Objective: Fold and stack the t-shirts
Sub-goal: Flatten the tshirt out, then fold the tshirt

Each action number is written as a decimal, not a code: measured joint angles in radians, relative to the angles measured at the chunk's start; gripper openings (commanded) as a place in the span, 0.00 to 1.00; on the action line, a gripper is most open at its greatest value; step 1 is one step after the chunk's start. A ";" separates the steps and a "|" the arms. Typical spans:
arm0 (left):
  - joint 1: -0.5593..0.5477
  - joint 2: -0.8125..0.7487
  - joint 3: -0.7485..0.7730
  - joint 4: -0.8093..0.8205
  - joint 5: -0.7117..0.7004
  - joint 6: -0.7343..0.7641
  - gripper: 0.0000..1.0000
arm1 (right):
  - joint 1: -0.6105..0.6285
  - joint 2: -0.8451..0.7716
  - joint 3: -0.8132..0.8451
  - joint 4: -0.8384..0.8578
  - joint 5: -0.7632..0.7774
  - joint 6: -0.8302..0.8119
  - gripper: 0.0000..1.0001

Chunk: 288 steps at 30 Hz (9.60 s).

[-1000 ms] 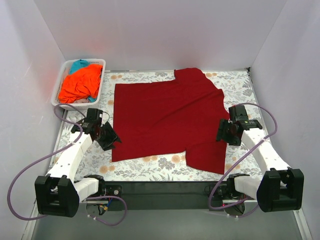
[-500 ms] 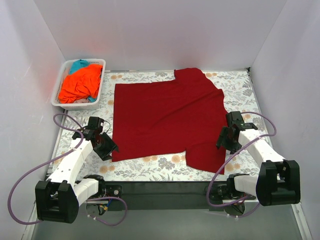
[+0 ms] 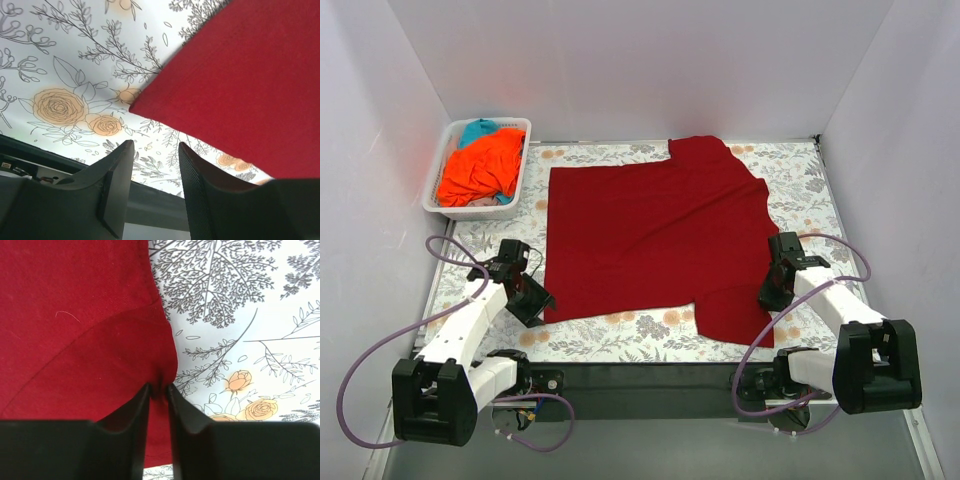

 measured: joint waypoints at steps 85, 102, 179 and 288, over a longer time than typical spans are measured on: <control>-0.159 0.132 -0.060 0.055 -0.201 -0.318 0.22 | 0.000 -0.148 -0.088 0.072 -0.079 0.023 0.01; -0.159 -0.012 0.011 -0.026 -0.212 -0.327 0.00 | 0.000 -0.297 -0.100 0.011 -0.119 0.044 0.01; -0.059 0.227 0.324 0.051 -0.188 -0.195 0.00 | 0.000 -0.067 0.362 -0.040 0.037 -0.010 0.01; 0.013 0.534 0.379 0.264 -0.161 -0.135 0.00 | -0.018 0.496 0.615 0.189 -0.045 -0.092 0.01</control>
